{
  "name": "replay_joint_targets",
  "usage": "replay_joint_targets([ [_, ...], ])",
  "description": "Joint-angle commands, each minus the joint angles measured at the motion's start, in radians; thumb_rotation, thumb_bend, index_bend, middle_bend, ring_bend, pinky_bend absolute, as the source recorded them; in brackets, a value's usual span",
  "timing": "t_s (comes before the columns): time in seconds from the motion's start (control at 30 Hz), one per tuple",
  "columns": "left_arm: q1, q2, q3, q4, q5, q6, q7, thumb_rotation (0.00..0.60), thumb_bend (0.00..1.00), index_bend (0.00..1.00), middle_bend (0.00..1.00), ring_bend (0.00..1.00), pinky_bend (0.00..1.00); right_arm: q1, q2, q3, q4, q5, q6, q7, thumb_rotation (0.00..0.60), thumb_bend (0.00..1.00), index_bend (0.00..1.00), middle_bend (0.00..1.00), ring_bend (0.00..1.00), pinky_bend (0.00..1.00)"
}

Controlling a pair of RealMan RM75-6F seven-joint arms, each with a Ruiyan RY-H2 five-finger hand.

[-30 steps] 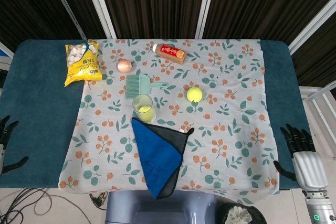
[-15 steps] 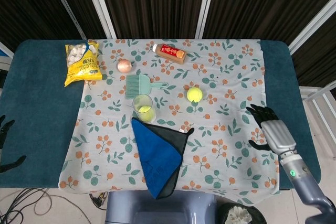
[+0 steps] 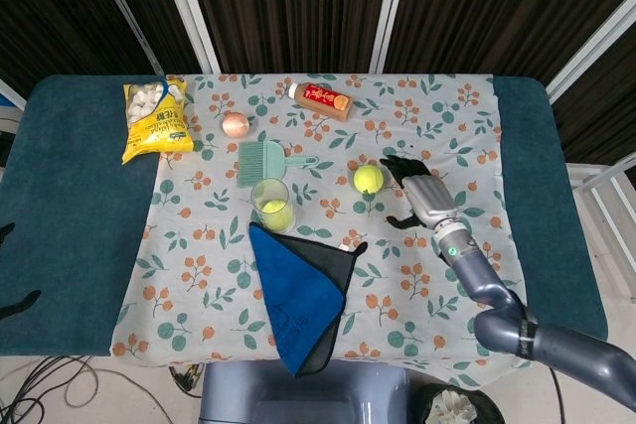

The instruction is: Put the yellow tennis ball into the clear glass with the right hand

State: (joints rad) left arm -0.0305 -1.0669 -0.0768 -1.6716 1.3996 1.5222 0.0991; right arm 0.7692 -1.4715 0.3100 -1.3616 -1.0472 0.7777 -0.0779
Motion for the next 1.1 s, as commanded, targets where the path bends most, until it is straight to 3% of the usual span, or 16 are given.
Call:
replay_joint_targets([
  [0.03,-0.001,0.0,-0.004,0.003,-0.009,-0.004,-0.001,0.6,0.0,0.13,0.0,0.0,0.05,0.052,-0.084,0.021,0.088,0.055,-0.022,-0.048,0.6,0.33,0.0,0.01,0.0,0.0],
  [0.53,0.0,-0.004,-0.017,0.01,-0.038,-0.001,0.002,0.6,0.0,0.12,0.0,0.0,0.05,0.177,-0.297,0.036,0.472,0.208,-0.142,-0.094,0.6,0.33,0.0,0.01,0.0,0.0],
  [0.7,0.0,-0.008,-0.021,0.014,-0.048,-0.001,0.008,0.6,0.0,0.12,0.0,0.0,0.05,0.199,-0.334,0.032,0.539,0.206,-0.174,-0.088,0.6,0.33,0.0,0.01,0.0,0.0],
  [0.9,-0.002,-0.01,-0.022,0.014,-0.057,-0.008,0.018,0.6,0.0,0.12,0.0,0.0,0.05,0.225,-0.386,0.036,0.623,0.205,-0.203,-0.071,0.6,0.33,0.04,0.06,0.08,0.01],
  [1.1,0.001,-0.005,-0.029,0.016,-0.07,-0.005,0.013,0.6,0.0,0.13,0.0,0.0,0.05,0.243,-0.449,0.036,0.723,0.173,-0.171,-0.055,0.6,0.33,0.15,0.13,0.21,0.16],
])
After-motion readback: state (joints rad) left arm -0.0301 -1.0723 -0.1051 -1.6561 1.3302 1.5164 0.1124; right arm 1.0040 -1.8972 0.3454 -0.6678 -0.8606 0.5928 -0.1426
